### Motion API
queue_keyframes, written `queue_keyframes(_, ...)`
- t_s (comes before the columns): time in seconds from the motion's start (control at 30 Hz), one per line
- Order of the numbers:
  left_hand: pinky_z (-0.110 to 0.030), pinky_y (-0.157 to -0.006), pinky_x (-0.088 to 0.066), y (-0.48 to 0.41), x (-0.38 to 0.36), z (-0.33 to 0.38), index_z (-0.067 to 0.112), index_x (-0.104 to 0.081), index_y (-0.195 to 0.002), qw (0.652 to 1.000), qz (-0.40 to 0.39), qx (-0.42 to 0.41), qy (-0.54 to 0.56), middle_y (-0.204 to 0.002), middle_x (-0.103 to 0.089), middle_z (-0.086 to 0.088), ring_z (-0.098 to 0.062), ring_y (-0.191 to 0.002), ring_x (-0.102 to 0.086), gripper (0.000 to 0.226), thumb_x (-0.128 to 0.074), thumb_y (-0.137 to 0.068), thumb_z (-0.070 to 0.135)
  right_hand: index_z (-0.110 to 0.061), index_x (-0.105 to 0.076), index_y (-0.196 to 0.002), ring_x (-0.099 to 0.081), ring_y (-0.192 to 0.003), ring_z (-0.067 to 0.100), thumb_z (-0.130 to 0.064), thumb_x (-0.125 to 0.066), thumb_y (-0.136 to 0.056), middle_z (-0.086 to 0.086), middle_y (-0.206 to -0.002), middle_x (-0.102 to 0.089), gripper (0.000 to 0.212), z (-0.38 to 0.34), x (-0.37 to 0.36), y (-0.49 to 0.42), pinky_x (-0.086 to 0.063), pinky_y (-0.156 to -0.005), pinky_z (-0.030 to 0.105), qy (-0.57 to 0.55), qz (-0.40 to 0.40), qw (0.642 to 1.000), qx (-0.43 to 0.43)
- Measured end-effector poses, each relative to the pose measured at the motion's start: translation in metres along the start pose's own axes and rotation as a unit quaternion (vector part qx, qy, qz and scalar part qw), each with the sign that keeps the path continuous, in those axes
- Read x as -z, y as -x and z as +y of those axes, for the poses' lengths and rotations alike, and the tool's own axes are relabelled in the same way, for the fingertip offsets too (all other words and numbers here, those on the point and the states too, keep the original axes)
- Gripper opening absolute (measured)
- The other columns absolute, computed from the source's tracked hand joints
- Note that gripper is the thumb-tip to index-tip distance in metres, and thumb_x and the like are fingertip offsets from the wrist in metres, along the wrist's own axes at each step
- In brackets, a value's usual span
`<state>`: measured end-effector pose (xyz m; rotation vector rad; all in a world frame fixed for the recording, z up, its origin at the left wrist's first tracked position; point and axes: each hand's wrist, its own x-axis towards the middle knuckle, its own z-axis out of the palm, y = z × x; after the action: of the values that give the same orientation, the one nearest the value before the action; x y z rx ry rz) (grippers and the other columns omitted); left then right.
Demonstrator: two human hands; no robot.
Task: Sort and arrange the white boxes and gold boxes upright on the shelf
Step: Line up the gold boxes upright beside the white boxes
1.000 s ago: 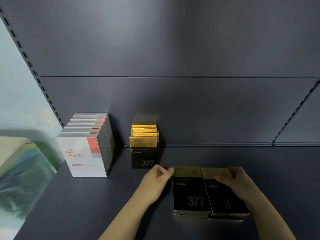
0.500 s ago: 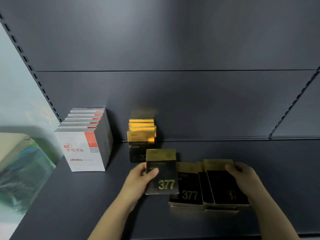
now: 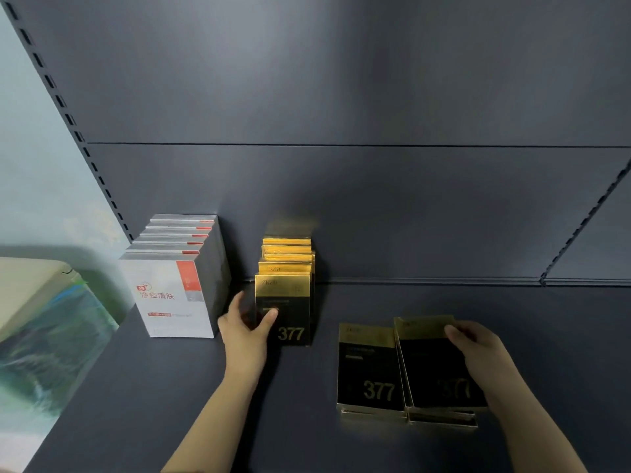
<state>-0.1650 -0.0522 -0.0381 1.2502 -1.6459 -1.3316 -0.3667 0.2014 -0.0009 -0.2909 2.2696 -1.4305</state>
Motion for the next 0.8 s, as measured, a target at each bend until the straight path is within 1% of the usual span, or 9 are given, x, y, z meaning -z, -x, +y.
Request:
queue_keyframes(0.1,-0.035,-0.105,-0.037,0.008,-0.004,0.005,0.022,-0.037,-0.142,0.997,0.063,-0.02,-0.04,-0.13,-0.036,-0.003,-0.022,-0.125,-0.041,0.076,-0.078,-0.078,0.026,-0.016,-0.061,-0.118,-0.06,-0.101,0.026,-0.026,-0.053,-0.097,0.006,-0.107,-0.066,0.025,-0.003,-0.003,0.002,-0.049,-0.092,0.046,-0.005,-0.004,1.0,-0.003)
queue_keyframes(0.2,-0.024,-0.089,-0.042,0.037,-0.007,0.017,0.021,-0.048,-0.127,0.989,0.069,-0.128,-0.013,-0.11,-0.044,0.003,-0.012,-0.099,-0.049,0.054,-0.074,-0.081,0.018,-0.017,-0.062,-0.116,-0.061,-0.103,0.026,-0.027,-0.056,-0.095,0.006,-0.11,-0.066,0.023,-0.007,-0.012,0.005,-0.048,-0.095,0.048,-0.035,-0.014,0.999,-0.003)
queue_keyframes(0.3,-0.032,-0.081,-0.051,0.066,-0.018,0.031,0.027,-0.053,-0.116,0.983,-0.145,-0.106,0.045,-0.09,-0.064,-0.003,-0.015,-0.083,-0.064,0.03,-0.064,-0.089,0.023,-0.014,-0.064,-0.108,-0.064,-0.102,0.028,-0.023,-0.057,-0.095,0.009,-0.107,-0.068,0.018,-0.018,-0.03,0.012,-0.051,-0.091,0.047,-0.097,-0.063,0.993,-0.02)
queue_keyframes(0.37,-0.043,-0.088,-0.054,0.077,-0.028,0.035,0.029,-0.054,-0.121,0.956,-0.284,-0.028,0.067,-0.096,-0.07,-0.01,-0.02,-0.089,-0.069,0.034,-0.062,-0.089,0.037,-0.008,-0.064,-0.107,-0.066,-0.101,0.032,-0.017,-0.056,-0.095,0.015,-0.106,-0.068,0.017,-0.027,-0.043,0.019,-0.054,-0.088,0.048,-0.158,-0.108,0.981,-0.028)
queue_keyframes(0.47,-0.053,-0.092,-0.051,0.081,-0.028,0.034,0.03,-0.065,-0.112,0.939,-0.338,-0.016,0.055,-0.1,-0.067,-0.026,-0.039,-0.095,-0.067,0.035,-0.065,-0.082,0.046,-0.006,-0.064,-0.107,-0.068,-0.098,0.033,-0.014,-0.053,-0.096,0.017,-0.102,-0.071,0.017,-0.034,-0.055,0.026,-0.057,-0.081,0.046,-0.18,-0.139,0.974,-0.005)
queue_keyframes(0.6,-0.028,-0.071,-0.057,0.073,-0.009,0.028,0.018,-0.067,-0.111,0.945,-0.292,-0.01,0.145,-0.096,-0.076,-0.009,-0.022,-0.089,-0.072,0.023,-0.058,-0.093,0.007,-0.005,-0.063,-0.11,-0.068,-0.085,0.033,-0.018,-0.047,-0.099,0.02,-0.098,-0.07,0.023,-0.033,-0.051,0.027,-0.058,-0.071,0.043,-0.237,-0.159,0.958,0.0)
queue_keyframes(0.67,-0.029,-0.073,-0.058,0.064,0.008,0.023,0.024,-0.069,-0.107,0.962,-0.222,-0.035,0.153,-0.094,-0.076,-0.005,-0.018,-0.086,-0.072,0.027,-0.058,-0.091,0.006,-0.01,-0.065,-0.106,-0.067,-0.088,0.028,-0.018,-0.052,-0.097,0.018,-0.099,-0.07,0.018,-0.027,-0.042,0.019,-0.056,-0.075,0.039,-0.216,-0.101,0.971,0.012)
queue_keyframes(0.73,-0.027,-0.079,-0.058,0.051,0.023,0.016,0.026,-0.069,-0.107,0.977,-0.149,-0.049,0.142,-0.098,-0.077,-0.001,-0.014,-0.091,-0.072,0.026,-0.06,-0.09,0.008,-0.019,-0.065,-0.105,-0.063,-0.101,0.025,-0.023,-0.06,-0.092,0.006,-0.104,-0.068,0.015,-0.016,-0.031,0.008,-0.05,-0.081,0.034,-0.053,-0.019,0.997,0.047)
queue_keyframes(0.8,-0.019,-0.079,-0.056,0.038,0.03,0.004,0.028,-0.067,-0.105,0.989,-0.1,-0.052,0.093,-0.098,-0.076,0.007,-0.008,-0.093,-0.071,0.023,-0.062,-0.09,0.011,-0.022,-0.057,-0.119,-0.051,-0.117,0.029,-0.034,-0.067,-0.085,0.003,-0.118,-0.057,0.037,-0.007,-0.021,-0.001,-0.045,-0.092,0.037,0.13,0.035,0.989,0.056)
